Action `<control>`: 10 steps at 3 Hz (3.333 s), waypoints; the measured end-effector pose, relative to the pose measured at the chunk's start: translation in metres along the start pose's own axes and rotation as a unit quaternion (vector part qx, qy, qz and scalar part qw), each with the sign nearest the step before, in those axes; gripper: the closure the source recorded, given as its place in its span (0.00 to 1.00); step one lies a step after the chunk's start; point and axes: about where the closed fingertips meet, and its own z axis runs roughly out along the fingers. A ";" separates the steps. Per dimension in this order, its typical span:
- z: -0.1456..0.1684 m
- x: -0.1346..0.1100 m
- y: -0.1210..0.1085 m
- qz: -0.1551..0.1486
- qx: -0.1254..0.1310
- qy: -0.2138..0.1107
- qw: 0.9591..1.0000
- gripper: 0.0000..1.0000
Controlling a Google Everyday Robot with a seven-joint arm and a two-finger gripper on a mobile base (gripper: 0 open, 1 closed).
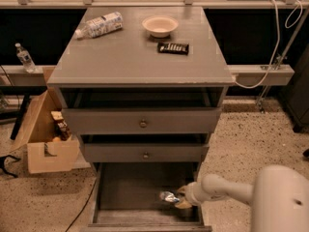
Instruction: Pick redbull can from bottom drawer and place on counter
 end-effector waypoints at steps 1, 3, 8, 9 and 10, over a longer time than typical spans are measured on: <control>-0.070 -0.017 -0.012 -0.035 0.006 -0.052 0.998 1.00; -0.140 -0.040 0.006 -0.088 -0.052 -0.094 0.990 1.00; -0.306 -0.096 0.003 -0.104 0.021 -0.035 0.994 1.00; -0.325 -0.113 -0.008 -0.118 0.020 -0.027 0.992 1.00; -0.367 -0.161 -0.033 -0.158 0.026 -0.012 0.987 1.00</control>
Offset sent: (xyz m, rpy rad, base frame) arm -0.0326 -0.0706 0.2393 0.2395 -0.0697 0.3521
